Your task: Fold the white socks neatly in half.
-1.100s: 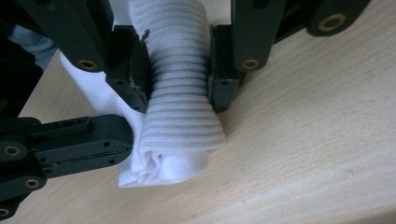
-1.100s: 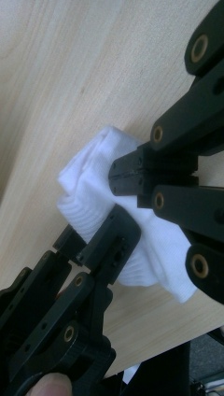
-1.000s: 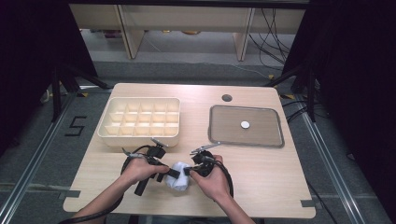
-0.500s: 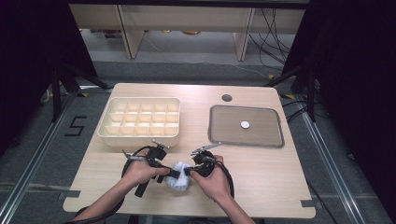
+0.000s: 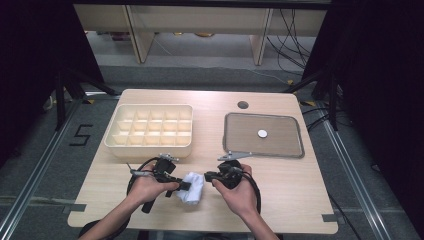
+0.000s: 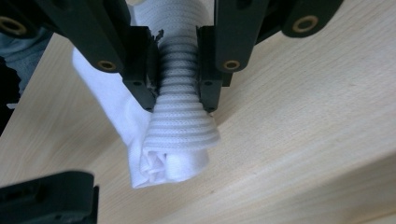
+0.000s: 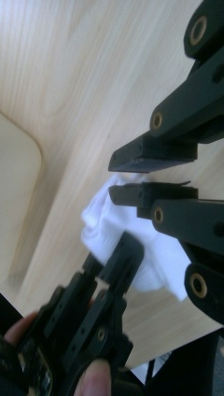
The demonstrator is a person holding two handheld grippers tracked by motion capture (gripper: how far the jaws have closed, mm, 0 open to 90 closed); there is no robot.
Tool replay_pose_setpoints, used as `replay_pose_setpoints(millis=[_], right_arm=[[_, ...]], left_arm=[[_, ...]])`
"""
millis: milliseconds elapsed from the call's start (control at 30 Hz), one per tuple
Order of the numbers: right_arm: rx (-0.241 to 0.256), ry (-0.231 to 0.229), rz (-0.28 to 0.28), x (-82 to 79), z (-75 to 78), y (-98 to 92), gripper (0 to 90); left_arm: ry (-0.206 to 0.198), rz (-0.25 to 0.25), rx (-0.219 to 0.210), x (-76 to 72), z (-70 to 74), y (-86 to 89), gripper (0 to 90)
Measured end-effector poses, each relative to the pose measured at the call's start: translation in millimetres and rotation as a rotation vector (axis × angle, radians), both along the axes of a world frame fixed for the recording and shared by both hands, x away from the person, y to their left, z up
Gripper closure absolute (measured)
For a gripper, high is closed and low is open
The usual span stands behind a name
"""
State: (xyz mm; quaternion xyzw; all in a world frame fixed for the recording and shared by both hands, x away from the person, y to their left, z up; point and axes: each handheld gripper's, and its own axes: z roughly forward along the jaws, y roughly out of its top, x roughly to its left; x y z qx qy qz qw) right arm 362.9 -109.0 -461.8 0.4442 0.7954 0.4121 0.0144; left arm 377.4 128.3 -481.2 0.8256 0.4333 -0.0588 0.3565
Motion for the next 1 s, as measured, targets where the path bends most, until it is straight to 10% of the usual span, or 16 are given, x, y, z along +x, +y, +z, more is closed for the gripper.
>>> replay_pose_setpoints(millis=[1000], right_arm=[[-0.026,-0.081,-0.171,-14.6,-13.5,-80.2,75.2]], left_arm=[[-0.197,0.116,-0.024,-8.1,32.9,44.6,72.7]])
